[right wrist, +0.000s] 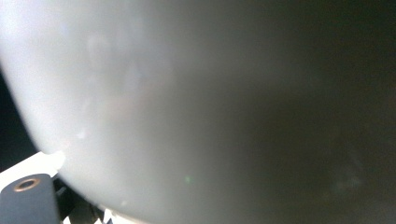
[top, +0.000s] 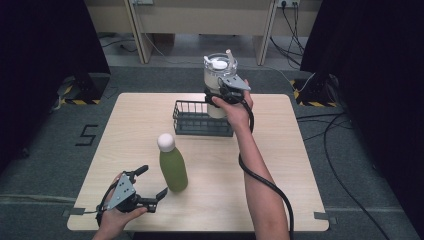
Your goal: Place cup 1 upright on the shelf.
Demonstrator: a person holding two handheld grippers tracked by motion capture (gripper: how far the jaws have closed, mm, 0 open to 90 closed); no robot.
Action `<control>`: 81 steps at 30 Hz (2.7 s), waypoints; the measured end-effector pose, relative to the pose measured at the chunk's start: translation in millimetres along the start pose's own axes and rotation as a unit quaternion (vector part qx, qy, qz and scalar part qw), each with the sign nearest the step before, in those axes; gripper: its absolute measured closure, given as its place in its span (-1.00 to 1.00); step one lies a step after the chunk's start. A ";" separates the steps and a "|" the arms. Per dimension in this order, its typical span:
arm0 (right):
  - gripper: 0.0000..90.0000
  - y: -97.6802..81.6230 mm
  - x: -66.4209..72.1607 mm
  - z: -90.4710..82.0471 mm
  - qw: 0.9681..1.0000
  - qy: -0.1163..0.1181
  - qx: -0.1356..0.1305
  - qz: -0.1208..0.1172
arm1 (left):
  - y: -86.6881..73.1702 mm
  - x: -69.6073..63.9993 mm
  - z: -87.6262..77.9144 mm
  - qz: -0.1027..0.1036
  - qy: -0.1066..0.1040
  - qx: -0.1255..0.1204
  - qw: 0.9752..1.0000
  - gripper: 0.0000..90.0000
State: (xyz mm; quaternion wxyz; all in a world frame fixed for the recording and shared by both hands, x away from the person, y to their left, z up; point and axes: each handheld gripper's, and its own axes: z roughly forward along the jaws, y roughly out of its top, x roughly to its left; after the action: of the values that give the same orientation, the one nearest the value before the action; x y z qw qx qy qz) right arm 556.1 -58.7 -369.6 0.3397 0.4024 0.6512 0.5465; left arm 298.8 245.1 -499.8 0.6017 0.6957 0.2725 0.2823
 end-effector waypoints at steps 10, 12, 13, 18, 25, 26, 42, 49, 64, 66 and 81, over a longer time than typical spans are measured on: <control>-0.77 -5.1 -2.1 9.0 1.000 -0.005 0.008 0.004 | 0.1 0.0 -0.4 -0.001 0.001 -0.001 1.000 -1.00; -0.77 -5.3 -3.0 10.5 1.000 -0.006 0.009 0.006 | 0.2 0.0 -0.6 -0.001 0.001 -0.001 1.000 -1.00; -0.77 -5.3 -3.6 10.9 1.000 -0.008 0.009 0.005 | 0.2 0.1 -0.7 -0.001 0.001 -0.001 1.000 -1.00; -0.77 -4.3 -5.4 13.2 1.000 -0.009 0.008 0.004 | -0.2 -0.2 -0.2 -0.001 0.000 0.000 1.000 -1.00; -0.77 -3.6 -6.4 16.5 1.000 -0.011 0.010 0.002 | -0.2 -0.1 -0.3 -0.002 0.000 -0.001 1.000 -1.00; -0.77 -4.0 -6.3 16.9 1.000 -0.011 0.011 0.002 | -0.1 -0.2 -0.4 -0.002 0.000 -0.001 1.000 -1.00; -0.77 -13.0 -5.3 21.7 1.000 -0.014 0.020 -0.001 | -0.3 -0.5 -0.2 -0.001 -0.002 0.000 1.000 -1.00; -0.77 -18.6 -5.7 23.3 1.000 -0.016 0.024 -0.003 | -0.5 -0.5 -0.1 -0.002 -0.002 0.001 1.000 -1.00; -0.77 -35.8 -3.7 28.6 0.999 -0.019 0.036 -0.003 | -0.7 -0.4 -0.1 -0.001 -0.003 0.001 1.000 -1.00; -0.77 -37.9 -3.4 29.5 0.999 -0.019 0.039 -0.002 | -0.8 -0.4 -0.1 -0.001 -0.003 0.001 1.000 -1.00; -0.77 -50.4 -5.5 32.4 0.998 -0.023 0.054 -0.004 | -1.3 -0.5 0.2 -0.002 -0.004 0.002 1.000 -1.00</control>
State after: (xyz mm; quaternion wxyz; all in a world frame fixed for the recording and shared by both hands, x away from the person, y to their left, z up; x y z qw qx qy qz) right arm 579.5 -53.4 -424.9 0.3343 0.4306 0.6732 0.4996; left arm 298.6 244.7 -501.1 0.6017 0.6975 0.2722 0.2782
